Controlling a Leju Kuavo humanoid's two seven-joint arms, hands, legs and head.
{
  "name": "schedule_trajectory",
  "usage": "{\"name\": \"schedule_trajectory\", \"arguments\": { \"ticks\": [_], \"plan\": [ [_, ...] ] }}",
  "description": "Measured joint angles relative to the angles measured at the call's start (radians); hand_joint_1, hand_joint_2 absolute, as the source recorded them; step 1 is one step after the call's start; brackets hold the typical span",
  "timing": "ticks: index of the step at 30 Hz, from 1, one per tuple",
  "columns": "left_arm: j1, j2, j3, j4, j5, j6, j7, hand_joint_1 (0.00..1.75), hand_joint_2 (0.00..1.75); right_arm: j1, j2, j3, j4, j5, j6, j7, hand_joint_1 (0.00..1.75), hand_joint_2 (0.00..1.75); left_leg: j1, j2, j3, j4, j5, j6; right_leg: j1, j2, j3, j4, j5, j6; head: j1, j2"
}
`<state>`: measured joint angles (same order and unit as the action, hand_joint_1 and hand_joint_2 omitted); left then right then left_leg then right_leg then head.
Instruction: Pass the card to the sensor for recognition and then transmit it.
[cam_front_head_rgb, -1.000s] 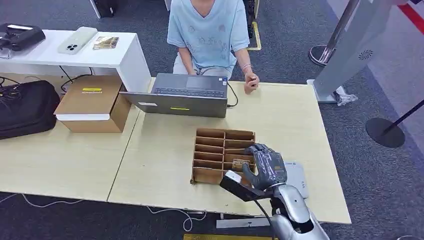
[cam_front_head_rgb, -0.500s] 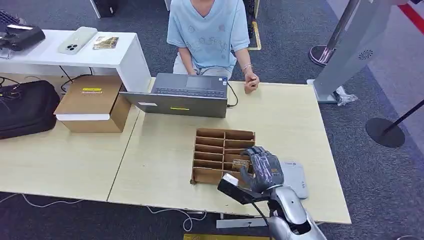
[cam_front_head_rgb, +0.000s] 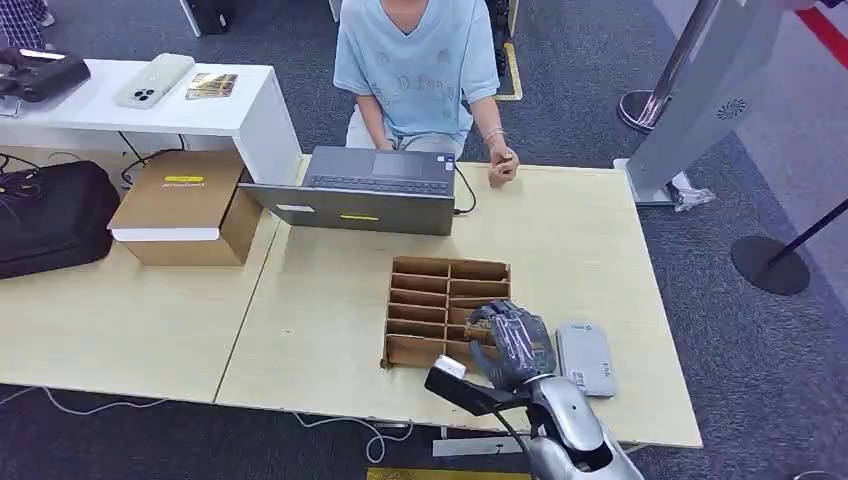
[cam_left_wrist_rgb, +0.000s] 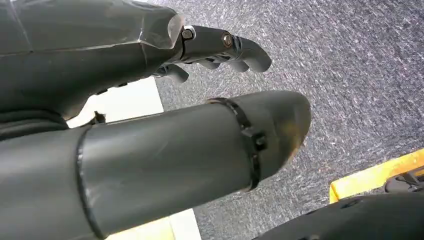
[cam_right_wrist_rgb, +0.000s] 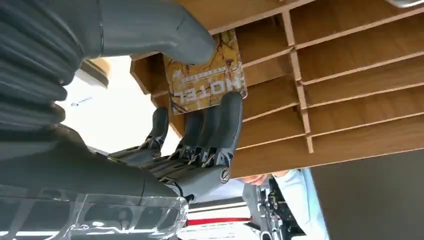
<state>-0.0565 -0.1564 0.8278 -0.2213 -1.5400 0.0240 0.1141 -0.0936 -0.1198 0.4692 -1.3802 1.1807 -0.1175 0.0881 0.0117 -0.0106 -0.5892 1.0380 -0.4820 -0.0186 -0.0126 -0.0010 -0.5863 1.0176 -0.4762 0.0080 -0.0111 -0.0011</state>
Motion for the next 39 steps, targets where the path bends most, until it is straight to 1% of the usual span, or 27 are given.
{"name": "schedule_trajectory", "arguments": {
  "ticks": [1, 2, 3, 7, 8, 10, 11, 13, 16, 18, 20, 23, 25, 27, 28, 30, 31, 33, 34, 35, 36, 39],
  "plan": [
    [0.000, 0.000, 0.000, 0.000, 0.000, 0.000, 0.000, 0.00, 0.00, -0.001, 0.000, 0.001, 0.002, 0.000, 0.001, 0.000, 1.03, 1.75, 0.000, 0.000, 0.000, 0.000, 0.000, 0.000, 0.000, 0.000, 0.000, 0.000, 0.000, 0.000, 0.000, 0.000],
    [0.000, 0.000, 0.000, 0.000, 0.000, 0.000, 0.000, 0.00, 0.00, -0.002, 0.001, 0.003, 0.003, 0.000, 0.001, 0.000, 1.10, 1.75, 0.000, 0.000, 0.000, 0.000, 0.000, 0.000, 0.000, 0.000, 0.000, 0.000, 0.000, 0.000, 0.000, 0.000],
    [0.000, 0.000, 0.000, 0.000, 0.000, 0.000, 0.001, 0.00, 0.00, -0.003, 0.001, 0.005, 0.005, 0.000, 0.002, 0.000, 1.24, 1.75, 0.000, 0.000, 0.000, 0.000, 0.000, 0.000, 0.000, 0.000, 0.000, 0.000, 0.000, 0.000, 0.000, 0.000],
    [0.000, 0.000, -0.002, 0.000, 0.000, 0.000, 0.000, 0.00, 0.00, -0.004, 0.001, 0.008, 0.009, 0.000, 0.003, 0.000, 1.38, 1.75, 0.000, 0.000, 0.000, 0.000, 0.000, 0.000, 0.000, 0.000, 0.000, 0.000, 0.000, 0.000, 0.000, 0.000],
    [0.000, 0.000, -0.002, 0.000, 0.000, 0.000, 0.000, 0.00, 0.00, -0.004, 0.001, 0.008, 0.010, 0.000, 0.002, 0.000, 1.34, 1.75, 0.000, 0.000, 0.000, 0.000, 0.000, 0.000, 0.000, 0.000, 0.000, 0.000, 0.000, 0.000, 0.000, 0.000],
    [0.000, 0.000, -0.002, 0.000, 0.000, 0.000, 0.000, 0.00, 0.00, -0.004, 0.001, 0.008, 0.011, 0.000, 0.002, 0.000, 1.38, 1.75, 0.000, 0.000, 0.000, 0.000, 0.000, 0.000, 0.000, 0.000, 0.000, 0.000, 0.000, 0.000, 0.000, 0.000],
    [0.000, 0.000, -0.003, 0.000, 0.000, 0.000, 0.000, 0.00, 0.00, -0.005, 0.001, 0.008, 0.011, 0.001, 0.002, 0.000, 1.43, 1.75, 0.000, 0.000, 0.000, 0.000, 0.000, 0.000, 0.000, 0.000, 0.000, 0.000, 0.000, 0.000, 0.000, 0.000],
    [0.000, 0.000, -0.005, 0.000, -0.001, 0.000, 0.000, 0.00, 0.00, -0.006, 0.001, 0.008, 0.012, 0.002, 0.002, 0.000, 1.41, 1.75, 0.000, 0.000, 0.000, 0.000, 0.000, 0.000, 0.000, 0.000, 0.000, 0.000, 0.000, 0.000, 0.000, 0.000],
    [0.000, 0.000, -0.006, 0.000, -0.001, -0.001, 0.000, 0.00, 0.00, -0.007, 0.001, 0.008, 0.013, 0.006, 0.002, 0.000, 1.48, 1.75, 0.000, 0.000, 0.000, 0.000, 0.000, 0.000, 0.000, 0.000, 0.000, 0.000, 0.000, 0.000, 0.000, 0.000],
    [0.000, 0.000, -0.006, 0.000, -0.001, -0.002, 0.000, 0.00, 0.00, -0.008, 0.001, 0.008, 0.016, 0.014, 0.002, 0.000, 1.45, 1.75, 0.000, 0.000, 0.000, 0.000, 0.000, 0.000, 0.000, 0.000, 0.000, 0.000, 0.000, 0.000, 0.000, 0.000],
    [0.000, 0.000, -0.006, 0.000, -0.001, -0.002, 0.001, 0.00, 0.00, -0.009, 0.001, 0.008, 0.017, 0.015, 0.002, 0.000, 1.50, 1.75, 0.000, 0.000, 0.000, 0.000, 0.000, 0.000, 0.000, 0.000, 0.000, 0.000, 0.000, 0.000, 0.000, 0.000],
    [0.000, 0.000, -0.006, 0.000, -0.001, -0.002, 0.001, 0.00, 0.00, -0.010, 0.001, 0.008, 0.018, 0.015, 0.000, -0.001, 1.52, 1.75, 0.000, 0.000, 0.000, 0.000, 0.000, 0.000, 0.000, 0.000, 0.000, 0.000, 0.000, 0.000, 0.000, 0.000],
    [0.000, 0.000, -0.006, 0.000, 0.000, -0.002, 0.001, 0.00, 0.00, -0.011, 0.001, 0.008, 0.019, 0.015, -0.001, -0.001, 1.59, 1.75, 0.000, 0.000, 0.000, 0.000, 0.000, 0.000, 0.000, 0.000, 0.000, 0.000, 0.000, 0.000, 0.000, 0.000],
    [0.000, 0.000, -0.006, 0.000, 0.000, -0.001, 0.001, 0.00, 0.00, -0.011, 0.001, 0.008, 0.021, 0.016, -0.001, -0.002, 1.59, 1.75, 0.000, 0.000, 0.000, 0.000, 0.000, 0.000, 0.000, 0.000, 0.000, 0.000, 0.000, 0.000, 0.000, 0.000],
    [0.000, 0.000, -0.006, 0.000, 0.000, 0.000, 0.001, 0.00, 0.00, -0.012, 0.001, 0.008, 0.022, 0.016, -0.002, -0.002, 1.64, 1.75, 0.000, 0.000, 0.000, 0.000, 0.000, 0.000, 0.000, 0.000, 0.000, 0.000, 0.000, 0.000, 0.000, 0.000],
    [0.000, 0.000, -0.006, 0.000, 0.000, 0.000, 0.002, 0.00, 0.00, -0.012, 0.001, 0.008, 0.022, 0.016, -0.004, -0.003, 1.64, 1.75, 0.000, 0.000, 0.000, 0.000, 0.000, 0.000, 0.000, 0.000, 0.000, 0.000, 0.000, 0.000, 0.000, 0.000],
    [0.000, 0.000, -0.006, 0.000, 0.000, 0.000, 0.002, 0.00, 0.00, -0.012, 0.001, 0.008, 0.022, 0.017, -0.005, -0.003, 1.71, 1.75, 0.000, 0.000, 0.000, 0.000, 0.000, 0.000, 0.000, 0.000, 0.000, 0.000, 0.000, 0.000, 0.000, 0.000],
    [0.000, 0.000, -0.006, 0.000, 0.000, 0.000, 0.005, 0.00, 0.00, -0.012, 0.001, 0.008, 0.022, 0.017, -0.007, -0.003, 1.69, 1.75, 0.000, 0.000, 0.000, 0.000, 0.000, 0.000, 0.000, 0.000, 0.000, 0.000, 0.000, 0.000, 0.000, 0.000],
    [0.000, 0.000, -0.006, 0.000, 0.000, 0.000, 0.006, 0.00, 0.00, -0.012, 0.001, 0.008, 0.022, 0.017, -0.008, -0.003, 1.71, 1.75, 0.000, 0.000, 0.000, 0.000, 0.000, 0.000, 0.000, 0.000, 0.000, 0.000, 0.000, 0.000, 0.000, 0.000],
    [0.000, 0.000, -0.006, 0.000, 0.000, 0.000, 0.006, 0.00, 0.00, -0.012, 0.001, 0.008, 0.022, 0.017, -0.009, -0.003, 1.69, 1.75, 0.000, 0.000, 0.000, 0.000, 0.000, 0.000, 0.000, 0.000, 0.000, 0.000, 0.000, 0.000, 0.000, 0.000],
    [0.000, 0.000, -0.006, 0.000, 0.000, 0.000, 0.006, 0.00, 0.00, -0.012, 0.001, 0.008, 0.022, 0.018, -0.010, -0.003, 1.73, 1.75, 0.000, 0.000, 0.000, 0.000, 0.000, 0.000, 0.000, 0.000, 0.000, 0.000, 0.000, 0.000, 0.000, 0.000],
    [0.000, 0.000, -0.006, 0.000, 0.000, 0.000, 0.008, 0.00, 0.00, -0.012, 0.001, 0.008, 0.022, 0.018, -0.012, -0.003, 1.71, 1.75, 0.000, 0.000, 0.000, 0.000, 0.000, 0.000, 0.000, 0.000, 0.000, 0.000, 0.000, 0.000, 0.000, 0.000]
  ]
}}
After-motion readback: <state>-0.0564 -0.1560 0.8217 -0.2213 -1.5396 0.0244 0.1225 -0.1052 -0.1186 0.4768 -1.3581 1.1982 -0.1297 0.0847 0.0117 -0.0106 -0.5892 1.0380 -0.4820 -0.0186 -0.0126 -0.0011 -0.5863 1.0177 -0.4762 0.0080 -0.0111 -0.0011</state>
